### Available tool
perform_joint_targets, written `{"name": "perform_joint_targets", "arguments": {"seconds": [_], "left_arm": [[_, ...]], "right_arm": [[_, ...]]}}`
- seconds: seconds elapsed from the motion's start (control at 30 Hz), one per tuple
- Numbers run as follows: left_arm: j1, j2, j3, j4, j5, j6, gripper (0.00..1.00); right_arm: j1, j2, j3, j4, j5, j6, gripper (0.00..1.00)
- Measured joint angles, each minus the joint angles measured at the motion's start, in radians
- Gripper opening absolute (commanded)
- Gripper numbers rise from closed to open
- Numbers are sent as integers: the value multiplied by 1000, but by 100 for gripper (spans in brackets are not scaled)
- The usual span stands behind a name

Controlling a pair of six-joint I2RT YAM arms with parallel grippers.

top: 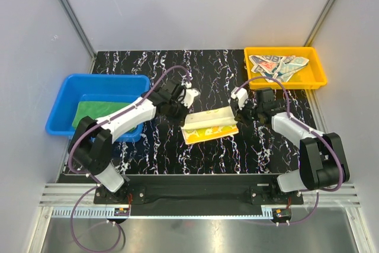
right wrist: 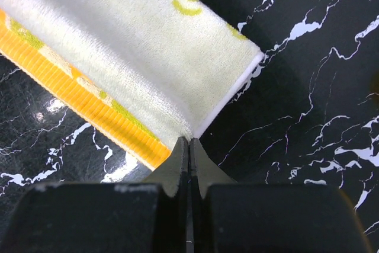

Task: Fold and stack the towels
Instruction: Fold the towel

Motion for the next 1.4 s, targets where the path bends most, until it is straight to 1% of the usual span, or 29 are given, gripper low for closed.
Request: {"name": "perform_joint_targets", "arguments": {"seconds": [0.17,0.23,0.33,0.37,0.43,0.6,0.67,0.73,0.8,0.93,1.03,1.07,1.13,1.2,1.23,1.3,1.4], "left_arm": [[-40,0,-46,-2,33,-29,0],[-53,0,-53,-4,46,-37,3],[-58,0,-53,-18,58,-43,5],[-58,0,-53,-23,63,-43,8],[-58,0,-53,-37,69,-45,13],[-58,-6,-61,-74,72,-51,22],[-58,-15,-63,-86,74,-55,23],[-58,-29,-63,-91,74,-58,27],[-58,-44,-63,-86,76,-71,29],[-58,-36,-62,-51,80,-120,29],[-58,3,-61,-8,100,-167,29],[-58,21,-61,6,104,-183,28],[-58,51,-67,35,107,-212,28],[-58,68,-84,56,105,-238,29],[-58,75,-100,61,102,-261,29],[-65,75,-115,71,68,-280,29],[-90,74,-147,80,18,-310,29]], "right_arm": [[2,0,-11,11,14,12,3],[2,0,-12,16,19,14,5],[2,0,-16,16,25,21,10],[2,0,-17,16,25,24,13],[2,0,-18,14,25,33,16],[2,-2,-16,-3,23,44,32],[2,-7,-3,-47,24,42,32],[2,-20,17,-92,23,39,32],[2,-37,35,-122,22,38,33],[2,-50,69,-158,-2,52,34],[2,-43,81,-162,-21,112,31],[2,-31,92,-166,-25,139,27],[2,18,127,-176,-28,190,24],[2,84,163,-179,-29,235,12],[2,143,184,-185,-28,277,12],[2,178,182,-198,-26,306,6],[2,193,161,-207,-7,329,5]]}}
